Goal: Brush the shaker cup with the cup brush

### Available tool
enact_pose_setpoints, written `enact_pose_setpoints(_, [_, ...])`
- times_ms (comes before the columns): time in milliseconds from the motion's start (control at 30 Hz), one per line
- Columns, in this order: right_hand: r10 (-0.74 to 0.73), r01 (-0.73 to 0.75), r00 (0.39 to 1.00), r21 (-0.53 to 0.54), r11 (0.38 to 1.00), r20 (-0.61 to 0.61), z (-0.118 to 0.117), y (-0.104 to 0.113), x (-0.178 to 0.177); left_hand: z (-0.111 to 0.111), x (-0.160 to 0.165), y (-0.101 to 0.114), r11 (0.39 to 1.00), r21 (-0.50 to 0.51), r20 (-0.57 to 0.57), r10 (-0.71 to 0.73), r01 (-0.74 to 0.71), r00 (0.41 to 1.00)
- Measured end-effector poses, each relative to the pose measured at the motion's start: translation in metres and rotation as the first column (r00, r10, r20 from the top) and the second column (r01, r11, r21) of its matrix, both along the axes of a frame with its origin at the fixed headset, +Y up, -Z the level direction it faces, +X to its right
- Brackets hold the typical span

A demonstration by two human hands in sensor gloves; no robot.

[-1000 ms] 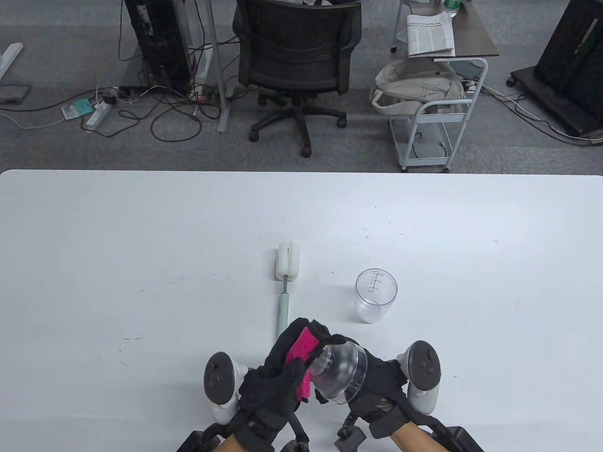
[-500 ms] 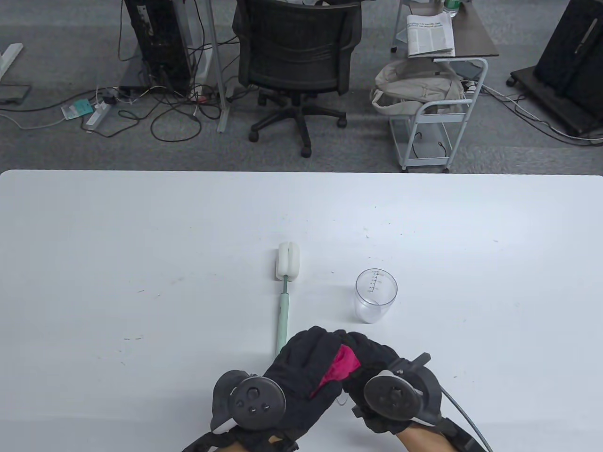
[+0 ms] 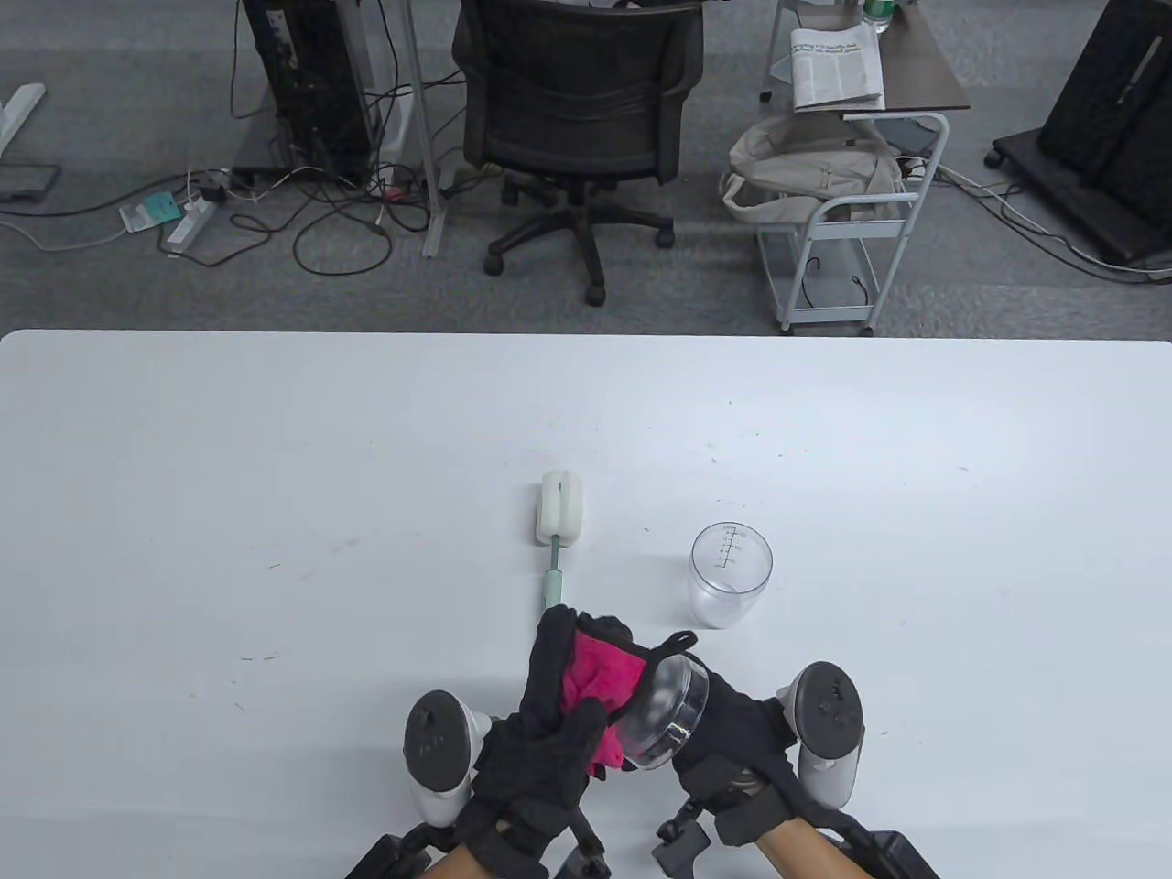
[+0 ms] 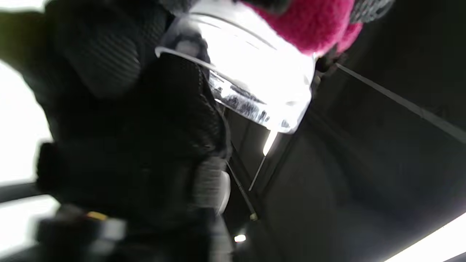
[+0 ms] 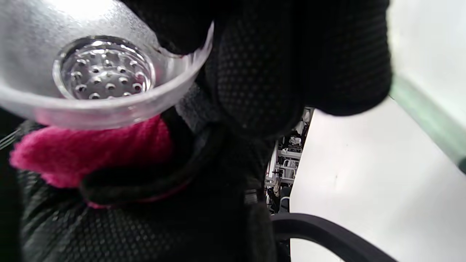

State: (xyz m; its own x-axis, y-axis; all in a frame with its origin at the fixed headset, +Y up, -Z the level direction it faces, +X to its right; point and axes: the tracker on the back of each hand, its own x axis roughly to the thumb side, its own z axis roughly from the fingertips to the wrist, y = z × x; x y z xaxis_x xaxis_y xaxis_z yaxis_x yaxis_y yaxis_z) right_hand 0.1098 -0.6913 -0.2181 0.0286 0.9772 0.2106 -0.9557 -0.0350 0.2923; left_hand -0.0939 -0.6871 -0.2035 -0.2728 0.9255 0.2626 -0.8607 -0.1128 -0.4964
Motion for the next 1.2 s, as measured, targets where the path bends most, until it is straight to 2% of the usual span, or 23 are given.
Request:
enact_pose_setpoints(133, [0.146,-0.156,0.986,0.131,0.979,0.086,-0.002,0.011,0.008,-0.005,-0.008,0.003,0.998,-0.039,-0.028,-0.049,0.048,0.998])
enact_pose_setpoints(233, [0.328,-0.373,0.924,0.264,0.89,0.199,-0.003,0.022,0.013,-0.007,-0.016,0.008,0.976,-0.106,-0.025,-0.194,0.19,0.981])
enact_pose_setpoints(300, [0.447,-0.521,0.853,0.364,0.772,0.27,0.0,0.028,0.01,-0.008,-0.018,0.009,0.937,-0.15,0.016,-0.318,0.317,0.948])
enact_pose_setpoints(367, [0.577,-0.667,0.743,0.446,0.597,0.338,0.006,0.031,0.001,-0.009,-0.019,0.011,0.864,-0.116,0.023,-0.491,0.49,0.871])
enact_pose_setpoints(400, [0.623,-0.727,0.679,0.475,0.496,0.389,0.011,0.032,-0.007,-0.007,-0.017,0.012,0.794,-0.079,-0.044,-0.607,0.603,0.793])
enact_pose_setpoints(433, [0.643,-0.759,0.638,0.486,0.433,0.424,0.016,0.031,-0.015,-0.005,-0.016,0.013,0.759,-0.042,-0.109,-0.649,0.649,0.753])
enact_pose_setpoints(467, [0.655,-0.795,0.592,0.472,0.381,0.469,0.019,0.03,-0.021,-0.001,-0.013,0.015,0.729,-0.015,-0.25,-0.665,0.684,0.704])
enact_pose_setpoints(500, [0.654,-0.809,0.576,0.457,0.37,0.49,0.018,0.029,-0.022,0.004,-0.01,0.017,0.718,0.029,-0.342,-0.646,0.695,0.682])
enact_pose_setpoints(533, [0.654,-0.81,0.579,0.436,0.393,0.487,0.016,0.029,-0.021,0.007,-0.008,0.02,0.71,0.106,-0.369,-0.622,0.696,0.691])
enact_pose_setpoints(567, [0.641,-0.79,0.613,0.39,0.474,0.463,0.011,0.029,-0.016,0.012,-0.003,0.024,0.689,0.2,-0.401,-0.591,0.697,0.7])
enact_pose_setpoints(600, [0.6,-0.738,0.673,0.341,0.583,0.431,0.005,0.029,-0.008,0.017,0.003,0.03,0.618,0.307,-0.411,-0.599,0.723,0.687])
enact_pose_setpoints(633, [0.582,-0.711,0.7,0.327,0.623,0.414,0.003,0.03,-0.005,0.02,0.006,0.032,0.56,0.354,-0.413,-0.625,0.749,0.663])
enact_pose_setpoints(667, [0.531,-0.643,0.756,0.282,0.712,0.382,-0.001,0.03,0.007,0.024,0.008,0.035,0.459,0.389,-0.457,-0.657,0.799,0.6])
enact_pose_setpoints(767, [0.417,-0.506,0.845,0.248,0.826,0.334,-0.008,0.033,0.024,0.025,0.009,0.036,0.31,0.44,-0.518,-0.679,0.843,0.52])
enact_pose_setpoints(833, [0.333,-0.405,0.888,0.199,0.892,0.316,-0.012,0.033,0.035,0.017,0.002,0.036,0.286,0.392,-0.549,-0.69,0.874,0.472])
enact_pose_setpoints(867, [0.312,-0.373,0.902,0.178,0.911,0.298,-0.014,0.032,0.038,0.013,-0.003,0.036,0.305,0.38,-0.544,-0.69,0.874,0.477])
enact_pose_setpoints(900, [0.265,-0.319,0.918,0.153,0.935,0.295,-0.016,0.031,0.043,0.007,-0.012,0.036,0.373,0.356,-0.546,-0.66,0.857,0.515])
enact_pose_setpoints(933, [0.248,-0.298,0.922,0.138,0.944,0.299,-0.017,0.031,0.045,0.003,-0.017,0.037,0.405,0.335,-0.543,-0.654,0.851,0.526])
enact_pose_setpoints(967, [0.238,-0.287,0.922,0.125,0.95,0.305,-0.018,0.03,0.05,-0.004,-0.029,0.038,0.449,0.26,-0.561,-0.65,0.855,0.512])
enact_pose_setpoints(1033, [0.202,-0.257,0.921,0.13,0.958,0.333,-0.02,0.032,0.058,-0.019,-0.052,0.036,0.402,0.082,-0.62,-0.696,0.912,0.363])
enact_pose_setpoints(1067, [0.194,-0.254,0.917,0.134,0.958,0.349,-0.021,0.033,0.063,-0.029,-0.065,0.033,0.319,-0.063,-0.634,-0.745,0.946,0.21])
enact_pose_setpoints(1133, [0.196,-0.269,0.9,0.144,0.952,0.389,-0.022,0.035,0.071,-0.048,-0.095,0.017,0.064,-0.369,-0.457,-0.881,0.927,-0.121])
enact_pose_setpoints(1200, [0.214,-0.298,0.882,0.144,0.944,0.419,-0.023,0.034,0.079,-0.065,-0.121,-0.007,0.036,-0.488,-0.345,-0.926,0.872,-0.155])
